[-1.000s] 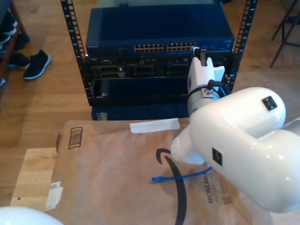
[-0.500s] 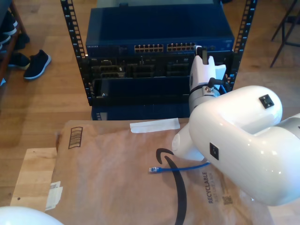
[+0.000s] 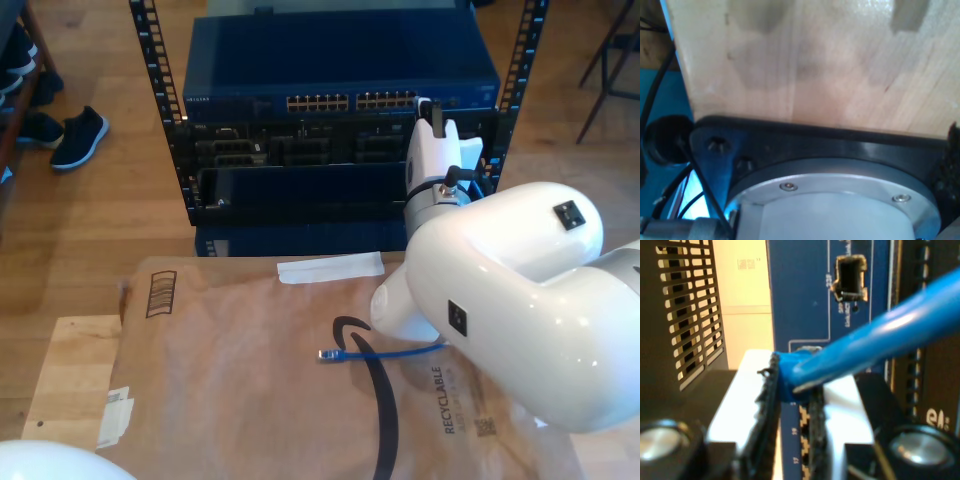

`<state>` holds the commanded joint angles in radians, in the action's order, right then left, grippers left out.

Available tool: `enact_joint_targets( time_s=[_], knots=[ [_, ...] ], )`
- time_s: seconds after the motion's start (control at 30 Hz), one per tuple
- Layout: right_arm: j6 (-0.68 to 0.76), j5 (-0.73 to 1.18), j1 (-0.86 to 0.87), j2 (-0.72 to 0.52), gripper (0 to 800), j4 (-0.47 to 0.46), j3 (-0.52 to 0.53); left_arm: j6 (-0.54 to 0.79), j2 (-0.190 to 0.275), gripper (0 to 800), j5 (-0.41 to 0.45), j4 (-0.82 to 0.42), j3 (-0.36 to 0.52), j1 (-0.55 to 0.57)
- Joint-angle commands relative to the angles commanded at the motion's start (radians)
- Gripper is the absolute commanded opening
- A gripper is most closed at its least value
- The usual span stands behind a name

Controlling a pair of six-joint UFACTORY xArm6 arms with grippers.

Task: Grab the cable and plug it in

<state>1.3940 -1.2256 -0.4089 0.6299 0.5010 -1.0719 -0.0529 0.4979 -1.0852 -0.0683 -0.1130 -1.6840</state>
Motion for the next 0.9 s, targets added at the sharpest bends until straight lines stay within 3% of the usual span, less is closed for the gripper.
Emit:
enact_joint_targets(
  time_s=[0.9],
  knots=[
    [0.0, 0.005, 0.0, 0.021, 0, -0.023, -0.032, 0.0, 0.0, 799, 0.0, 0.0, 0.0, 0.0]
  ],
)
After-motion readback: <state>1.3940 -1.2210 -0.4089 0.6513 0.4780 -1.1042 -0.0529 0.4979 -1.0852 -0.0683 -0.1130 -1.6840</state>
